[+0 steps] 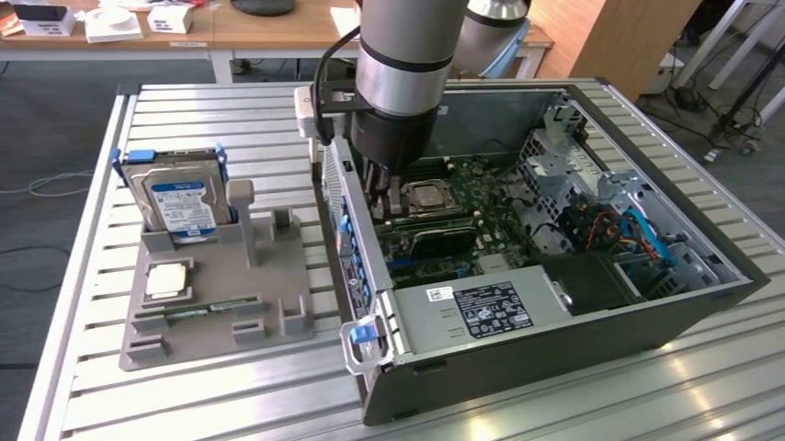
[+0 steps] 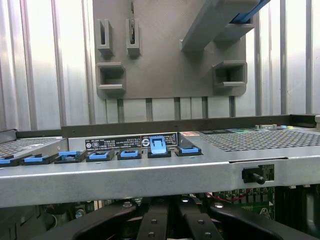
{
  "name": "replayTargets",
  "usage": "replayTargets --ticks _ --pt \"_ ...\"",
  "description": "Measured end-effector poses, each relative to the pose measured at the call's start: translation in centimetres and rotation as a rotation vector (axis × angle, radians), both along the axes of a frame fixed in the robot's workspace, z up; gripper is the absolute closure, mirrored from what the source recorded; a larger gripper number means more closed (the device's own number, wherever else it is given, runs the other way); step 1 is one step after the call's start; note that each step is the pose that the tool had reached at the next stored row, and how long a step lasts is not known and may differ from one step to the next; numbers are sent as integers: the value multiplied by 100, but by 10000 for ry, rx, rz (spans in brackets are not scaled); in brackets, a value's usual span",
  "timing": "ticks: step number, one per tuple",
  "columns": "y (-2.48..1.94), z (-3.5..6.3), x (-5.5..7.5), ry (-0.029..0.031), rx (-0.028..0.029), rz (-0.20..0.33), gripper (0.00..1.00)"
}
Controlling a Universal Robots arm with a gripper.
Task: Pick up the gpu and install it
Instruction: 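Press down on the gpu until it lock into place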
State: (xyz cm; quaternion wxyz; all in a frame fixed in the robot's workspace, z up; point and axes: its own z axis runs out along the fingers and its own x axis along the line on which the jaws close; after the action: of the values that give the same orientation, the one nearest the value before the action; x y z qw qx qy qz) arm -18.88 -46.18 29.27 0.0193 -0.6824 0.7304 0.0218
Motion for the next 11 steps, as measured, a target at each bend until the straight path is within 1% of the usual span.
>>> replayTargets --ticks 7,11 --pt "-1 0 37 1 0 0 89" --pt "0 0 38 0 0 0 89"
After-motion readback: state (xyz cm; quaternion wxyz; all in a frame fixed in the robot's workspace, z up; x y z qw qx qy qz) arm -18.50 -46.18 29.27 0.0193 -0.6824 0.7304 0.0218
